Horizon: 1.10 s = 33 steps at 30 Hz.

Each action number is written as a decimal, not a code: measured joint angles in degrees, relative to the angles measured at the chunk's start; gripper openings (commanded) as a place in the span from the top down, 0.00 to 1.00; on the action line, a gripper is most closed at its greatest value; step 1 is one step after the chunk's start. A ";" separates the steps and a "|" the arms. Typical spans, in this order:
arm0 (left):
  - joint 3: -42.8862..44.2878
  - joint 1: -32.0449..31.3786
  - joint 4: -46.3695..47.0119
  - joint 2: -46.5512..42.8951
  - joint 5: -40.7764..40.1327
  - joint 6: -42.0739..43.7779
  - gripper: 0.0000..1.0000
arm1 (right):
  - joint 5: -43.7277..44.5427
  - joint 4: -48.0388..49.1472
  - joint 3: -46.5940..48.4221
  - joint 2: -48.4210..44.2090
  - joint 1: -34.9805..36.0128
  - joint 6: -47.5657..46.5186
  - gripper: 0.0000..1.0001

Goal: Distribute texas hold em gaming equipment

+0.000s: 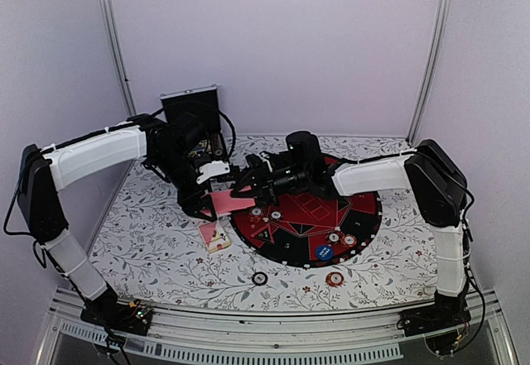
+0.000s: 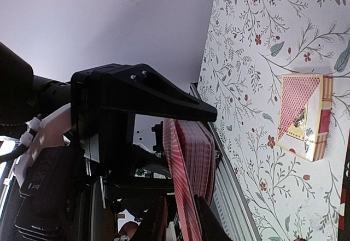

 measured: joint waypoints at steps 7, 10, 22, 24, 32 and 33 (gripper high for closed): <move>-0.37 0.00 0.02 0.00 0.00 -0.02 0.67 | -0.20 -1.25 -0.13 -0.79 -0.11 -0.42 0.91; -0.37 0.00 0.04 0.00 0.02 0.00 0.69 | -0.31 -2.12 -0.13 -0.83 -0.28 -0.74 0.95; -0.44 0.00 0.00 -0.02 0.15 0.00 0.72 | -0.92 -4.33 -2.64 -3.34 -2.25 -1.46 1.00; -0.44 0.00 0.00 -0.02 0.22 0.00 0.73 | -0.96 -4.39 -2.82 -3.69 -2.58 -1.51 1.00; -0.44 0.00 -0.02 -0.02 0.24 0.02 0.76 | -1.27 -4.52 -3.67 -5.20 -3.69 -1.86 1.00; -0.44 0.00 -0.04 -0.02 0.26 0.02 0.77 | -1.33 -4.55 -3.89 -5.31 -3.82 -1.90 1.00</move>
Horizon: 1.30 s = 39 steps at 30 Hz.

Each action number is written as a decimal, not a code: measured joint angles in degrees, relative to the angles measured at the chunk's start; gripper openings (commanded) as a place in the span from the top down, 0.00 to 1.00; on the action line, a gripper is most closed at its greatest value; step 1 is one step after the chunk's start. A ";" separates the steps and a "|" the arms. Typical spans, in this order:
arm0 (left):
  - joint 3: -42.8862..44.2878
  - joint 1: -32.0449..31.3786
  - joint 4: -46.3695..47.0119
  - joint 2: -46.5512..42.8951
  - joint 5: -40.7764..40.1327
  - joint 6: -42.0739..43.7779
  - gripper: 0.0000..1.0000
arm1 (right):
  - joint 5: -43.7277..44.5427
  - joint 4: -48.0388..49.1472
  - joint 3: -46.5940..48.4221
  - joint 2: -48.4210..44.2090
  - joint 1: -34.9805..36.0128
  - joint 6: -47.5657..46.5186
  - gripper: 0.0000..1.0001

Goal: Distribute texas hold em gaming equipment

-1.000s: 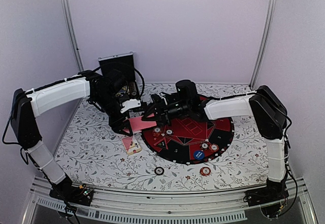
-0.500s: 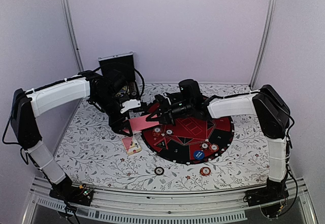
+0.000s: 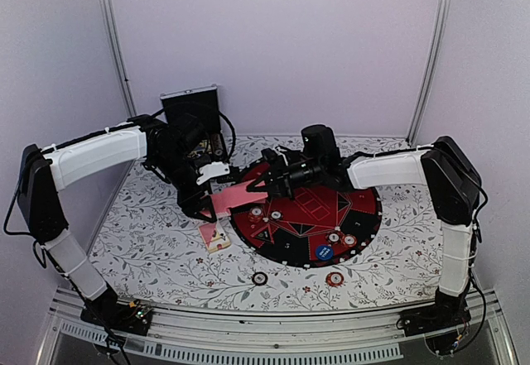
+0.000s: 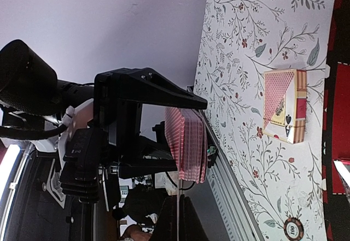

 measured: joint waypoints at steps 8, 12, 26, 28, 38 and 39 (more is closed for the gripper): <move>0.00 0.00 -0.04 0.00 0.17 0.07 0.79 | -0.92 -0.11 -1.40 -0.02 -0.33 -0.28 1.00; 0.00 0.00 -0.15 0.00 0.17 0.20 0.79 | -1.11 -0.09 -2.51 -0.37 -0.55 -0.50 1.00; 0.00 0.00 -0.17 0.00 0.17 0.20 0.81 | -2.75 2.45 -5.66 -3.91 -1.99 0.42 0.99; 0.00 0.00 -0.17 0.00 0.20 0.20 0.81 | -2.75 3.08 -5.66 -3.91 -1.97 0.92 1.00; 0.02 0.00 -0.13 0.00 1.03 0.17 0.79 | -2.73 4.72 1.07 -1.11 0.74 2.91 1.00; 0.02 0.00 -0.13 0.00 1.09 0.15 0.79 | -2.71 5.01 2.36 -0.17 1.31 3.19 1.00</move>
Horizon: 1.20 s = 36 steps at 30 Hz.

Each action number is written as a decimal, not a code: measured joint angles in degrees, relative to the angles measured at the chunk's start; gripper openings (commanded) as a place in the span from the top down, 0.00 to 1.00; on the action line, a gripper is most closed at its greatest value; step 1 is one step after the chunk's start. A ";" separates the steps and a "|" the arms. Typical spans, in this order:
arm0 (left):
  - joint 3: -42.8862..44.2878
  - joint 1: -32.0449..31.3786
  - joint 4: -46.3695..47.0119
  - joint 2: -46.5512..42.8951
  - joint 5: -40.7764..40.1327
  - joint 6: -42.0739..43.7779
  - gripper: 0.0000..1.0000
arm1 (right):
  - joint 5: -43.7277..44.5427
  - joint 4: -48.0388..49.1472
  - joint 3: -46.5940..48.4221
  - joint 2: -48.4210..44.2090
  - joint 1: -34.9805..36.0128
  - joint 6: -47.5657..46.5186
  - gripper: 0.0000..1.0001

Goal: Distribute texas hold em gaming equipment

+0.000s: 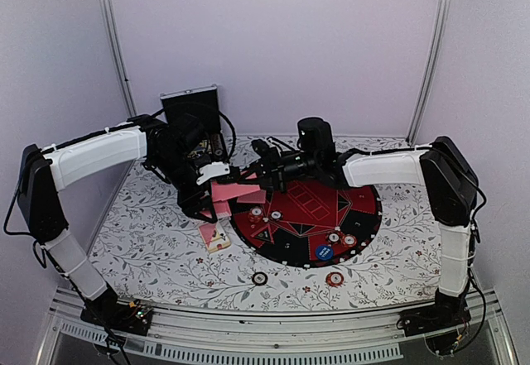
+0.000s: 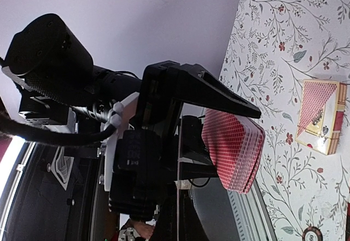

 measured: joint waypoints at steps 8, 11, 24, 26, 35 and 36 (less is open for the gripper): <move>0.07 0.00 -0.66 0.00 0.42 0.02 0.79 | 0.35 0.39 3.08 5.20 2.03 1.03 1.00; 0.07 -0.02 -0.63 0.00 0.42 0.00 0.79 | 0.35 0.35 3.08 5.53 2.29 1.25 1.00; 0.39 -0.13 -1.51 0.00 0.35 -0.07 0.79 | 0.81 0.00 6.16 8.85 3.72 2.03 0.82; 0.48 -0.22 -1.44 0.00 0.50 -0.07 0.80 | 1.20 -1.01 6.25 8.85 3.93 1.49 0.76; 0.59 -0.24 -1.53 0.00 0.79 -0.09 0.80 | 2.84 -5.16 7.43 8.85 4.13 -1.86 0.52; 0.61 -0.24 -1.53 0.00 0.79 -0.11 0.80 | 3.15 -5.57 7.69 8.85 4.13 -2.08 0.49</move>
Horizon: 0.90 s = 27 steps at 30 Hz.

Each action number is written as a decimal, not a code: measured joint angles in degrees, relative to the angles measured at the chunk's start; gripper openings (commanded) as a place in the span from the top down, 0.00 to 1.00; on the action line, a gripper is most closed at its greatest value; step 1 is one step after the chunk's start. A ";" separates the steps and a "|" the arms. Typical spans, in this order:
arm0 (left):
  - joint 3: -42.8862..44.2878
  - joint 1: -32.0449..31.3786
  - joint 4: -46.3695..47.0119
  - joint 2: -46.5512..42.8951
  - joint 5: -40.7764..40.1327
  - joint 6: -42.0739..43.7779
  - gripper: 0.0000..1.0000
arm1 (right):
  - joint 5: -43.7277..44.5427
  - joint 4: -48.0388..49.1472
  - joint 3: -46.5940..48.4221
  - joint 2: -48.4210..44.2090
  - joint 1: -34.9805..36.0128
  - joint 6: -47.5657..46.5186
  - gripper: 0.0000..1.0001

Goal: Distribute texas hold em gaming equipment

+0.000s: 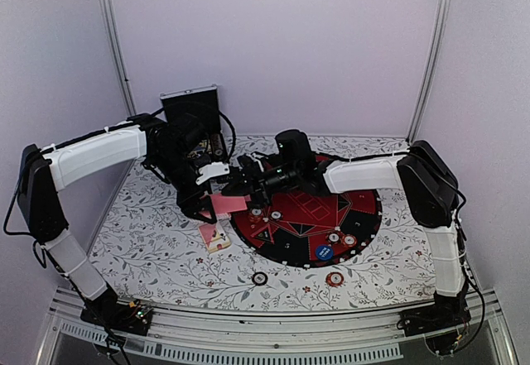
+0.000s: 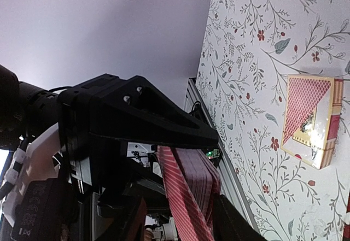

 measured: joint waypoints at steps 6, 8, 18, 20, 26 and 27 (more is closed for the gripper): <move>0.22 0.00 0.04 0.00 0.44 -0.04 0.80 | 2.43 -5.53 1.25 -0.02 0.00 -4.22 0.39; 0.31 0.00 0.04 0.00 0.61 -0.04 0.80 | 3.21 -7.61 1.25 -0.02 -0.02 -5.60 0.38; 0.48 -0.04 0.00 0.00 0.92 -0.02 0.80 | 5.51 -13.46 0.13 -2.75 -0.57 -10.64 0.28; 0.52 -0.04 0.00 0.00 0.94 -0.04 0.80 | 5.49 -13.49 0.13 -3.26 -0.57 -10.99 0.27; 0.70 -0.04 0.00 0.00 1.09 -0.04 0.80 | 5.46 -13.40 0.13 -3.82 -0.33 -10.95 0.27; 0.74 -0.04 0.00 0.00 1.11 -0.04 0.80 | 5.49 -13.51 0.13 -3.82 -0.22 -10.95 0.27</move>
